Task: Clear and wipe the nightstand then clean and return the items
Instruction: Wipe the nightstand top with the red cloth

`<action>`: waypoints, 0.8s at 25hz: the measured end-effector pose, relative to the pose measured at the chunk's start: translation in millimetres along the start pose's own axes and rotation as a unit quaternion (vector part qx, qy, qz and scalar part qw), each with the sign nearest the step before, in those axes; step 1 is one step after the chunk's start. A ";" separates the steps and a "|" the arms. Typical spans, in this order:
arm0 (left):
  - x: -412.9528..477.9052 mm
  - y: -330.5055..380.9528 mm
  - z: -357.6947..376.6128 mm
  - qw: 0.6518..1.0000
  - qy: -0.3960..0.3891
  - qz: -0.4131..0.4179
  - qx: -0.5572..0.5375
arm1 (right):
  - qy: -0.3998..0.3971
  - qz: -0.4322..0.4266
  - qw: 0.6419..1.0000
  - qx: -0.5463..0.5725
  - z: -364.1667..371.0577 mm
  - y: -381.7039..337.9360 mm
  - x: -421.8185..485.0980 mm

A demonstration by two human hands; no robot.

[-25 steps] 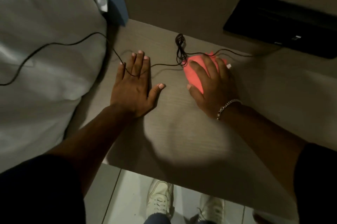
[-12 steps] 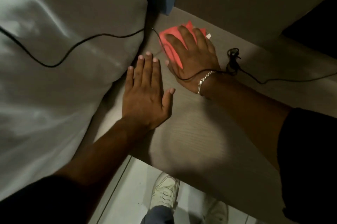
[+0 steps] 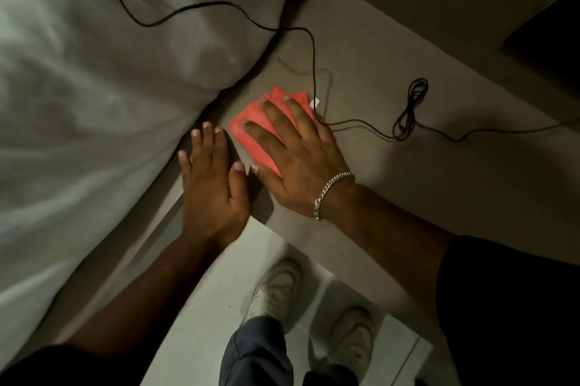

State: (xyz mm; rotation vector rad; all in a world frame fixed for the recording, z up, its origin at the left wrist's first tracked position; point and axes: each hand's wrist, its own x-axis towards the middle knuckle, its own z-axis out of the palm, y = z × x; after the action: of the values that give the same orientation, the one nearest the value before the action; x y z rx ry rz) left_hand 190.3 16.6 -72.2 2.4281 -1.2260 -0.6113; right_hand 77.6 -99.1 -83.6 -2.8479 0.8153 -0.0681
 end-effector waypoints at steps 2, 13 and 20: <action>-4.5 6.3 -5.8 0.999 -0.018 -0.023 -0.026 | 0.012 -0.016 1.000 0.010 -0.5 -11.6 -27.3; -119.5 109.3 66.7 0.995 -0.049 -0.039 -0.077 | -0.033 0.131 0.989 0.066 -16.1 21.4 -204.3; -162.5 167.4 102.7 0.986 -0.138 0.029 -0.092 | 0.072 0.339 0.890 0.295 -42.4 41.6 -292.1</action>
State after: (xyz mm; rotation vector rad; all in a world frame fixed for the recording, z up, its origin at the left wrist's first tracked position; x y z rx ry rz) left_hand -61.3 43.4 -41.7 2.2006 -1.2767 -1.0228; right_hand -195.9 14.0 -48.1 -1.8947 1.4713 -0.3624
